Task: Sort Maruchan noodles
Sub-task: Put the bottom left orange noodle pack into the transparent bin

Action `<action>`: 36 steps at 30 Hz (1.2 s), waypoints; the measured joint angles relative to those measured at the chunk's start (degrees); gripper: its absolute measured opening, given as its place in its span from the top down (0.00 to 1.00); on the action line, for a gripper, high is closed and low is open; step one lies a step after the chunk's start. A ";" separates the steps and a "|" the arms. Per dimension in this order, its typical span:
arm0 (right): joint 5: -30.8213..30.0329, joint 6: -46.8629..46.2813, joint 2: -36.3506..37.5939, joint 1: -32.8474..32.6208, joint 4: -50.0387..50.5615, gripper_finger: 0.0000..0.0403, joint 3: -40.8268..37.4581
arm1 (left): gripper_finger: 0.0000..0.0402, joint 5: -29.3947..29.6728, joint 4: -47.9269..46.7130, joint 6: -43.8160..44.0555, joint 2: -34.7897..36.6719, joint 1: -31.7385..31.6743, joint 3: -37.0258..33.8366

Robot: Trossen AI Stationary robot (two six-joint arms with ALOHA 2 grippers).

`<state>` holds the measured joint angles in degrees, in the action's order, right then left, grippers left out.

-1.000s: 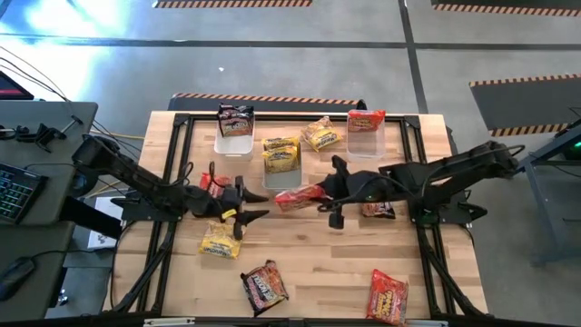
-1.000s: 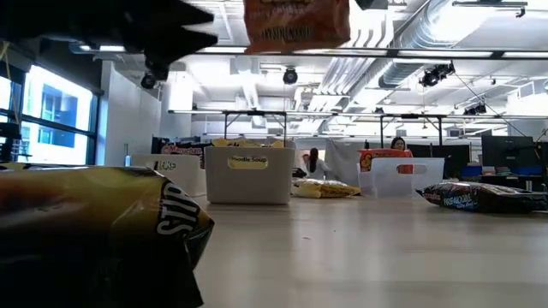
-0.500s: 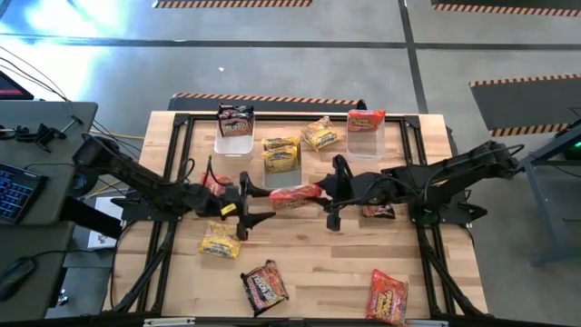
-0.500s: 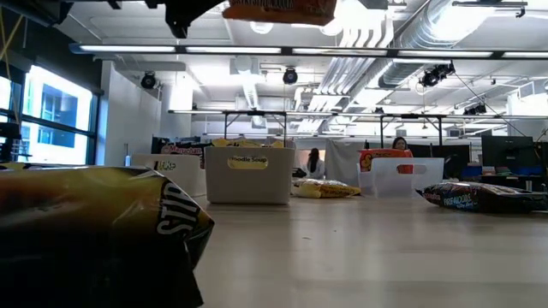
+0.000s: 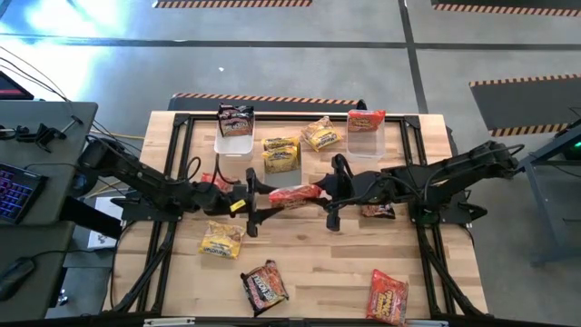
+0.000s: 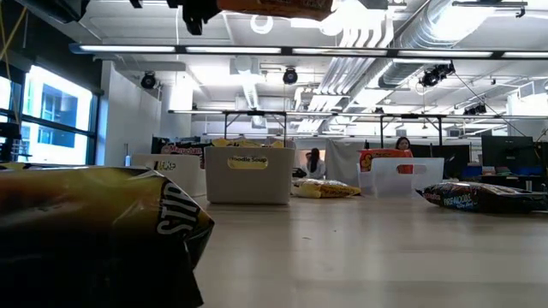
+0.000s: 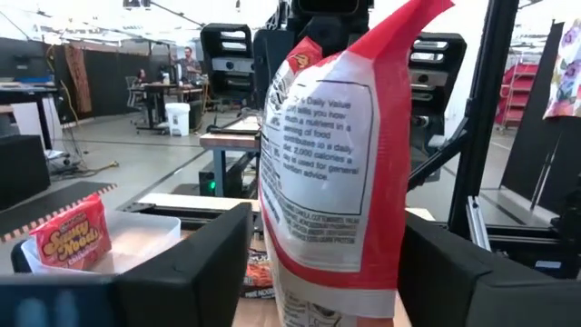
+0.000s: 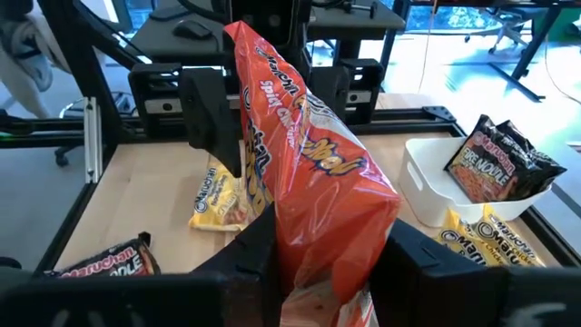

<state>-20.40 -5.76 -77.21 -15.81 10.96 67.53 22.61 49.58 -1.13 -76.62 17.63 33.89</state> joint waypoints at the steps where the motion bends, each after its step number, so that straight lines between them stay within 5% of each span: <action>1: -0.20 -0.04 0.00 0.00 0.00 0.75 0.00 | 0.47 0.01 0.02 0.23 0.00 0.00 0.00; 11: -0.30 1.49 0.00 0.00 0.77 0.63 0.00 | 0.79 -1.13 -0.32 0.16 0.02 -0.04 -0.02; 23: -3.31 -0.14 0.08 0.25 22.77 0.32 12.24 | 0.77 -1.09 -3.01 -0.54 0.02 -0.04 -0.04; 36: 3.07 1.97 -15.83 1.59 35.99 0.28 30.23 | 0.77 -1.38 -6.03 0.96 0.02 -0.04 -0.07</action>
<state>-17.33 -3.79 -93.04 -14.22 46.95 97.76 21.23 43.55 -0.17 -76.60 17.58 33.81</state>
